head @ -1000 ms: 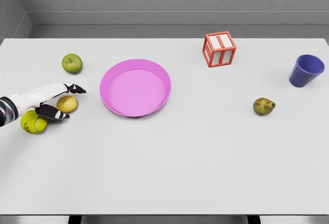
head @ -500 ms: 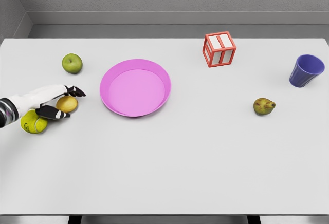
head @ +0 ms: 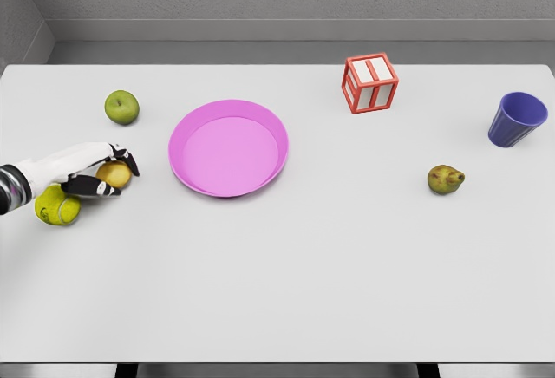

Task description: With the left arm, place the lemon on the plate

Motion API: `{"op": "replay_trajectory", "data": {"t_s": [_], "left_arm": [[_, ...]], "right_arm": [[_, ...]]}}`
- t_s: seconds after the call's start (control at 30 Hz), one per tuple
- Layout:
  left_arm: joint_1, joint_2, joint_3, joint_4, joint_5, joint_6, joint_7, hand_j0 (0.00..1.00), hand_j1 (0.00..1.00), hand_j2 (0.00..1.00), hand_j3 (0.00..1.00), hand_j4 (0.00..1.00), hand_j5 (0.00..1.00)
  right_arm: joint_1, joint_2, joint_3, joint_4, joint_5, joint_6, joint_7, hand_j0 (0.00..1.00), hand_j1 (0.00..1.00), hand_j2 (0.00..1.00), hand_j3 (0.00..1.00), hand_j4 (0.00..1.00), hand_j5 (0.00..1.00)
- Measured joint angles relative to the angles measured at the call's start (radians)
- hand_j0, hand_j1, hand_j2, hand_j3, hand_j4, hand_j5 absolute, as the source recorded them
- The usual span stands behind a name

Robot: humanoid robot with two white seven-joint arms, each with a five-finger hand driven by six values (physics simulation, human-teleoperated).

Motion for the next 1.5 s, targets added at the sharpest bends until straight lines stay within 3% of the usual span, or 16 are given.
{"op": "replay_trajectory", "data": {"t_s": [1.0,1.5], "left_arm": [[-0.009,0.013,0.026,-0.064,0.01,-0.002,-0.002,0.39,0.39,0.39,0.39,0.39,0.39],[-0.043,0.011,0.026,-0.065,0.008,-0.001,-0.002,0.39,0.39,0.39,0.39,0.39,0.39]], "right_arm": [[0.0,0.0,0.0,0.0,0.0,0.0,0.0,1.0,1.0,1.0,1.0,1.0,1.0],[0.0,0.0,0.0,0.0,0.0,0.0,0.0,1.0,1.0,1.0,1.0,1.0,1.0]]}}
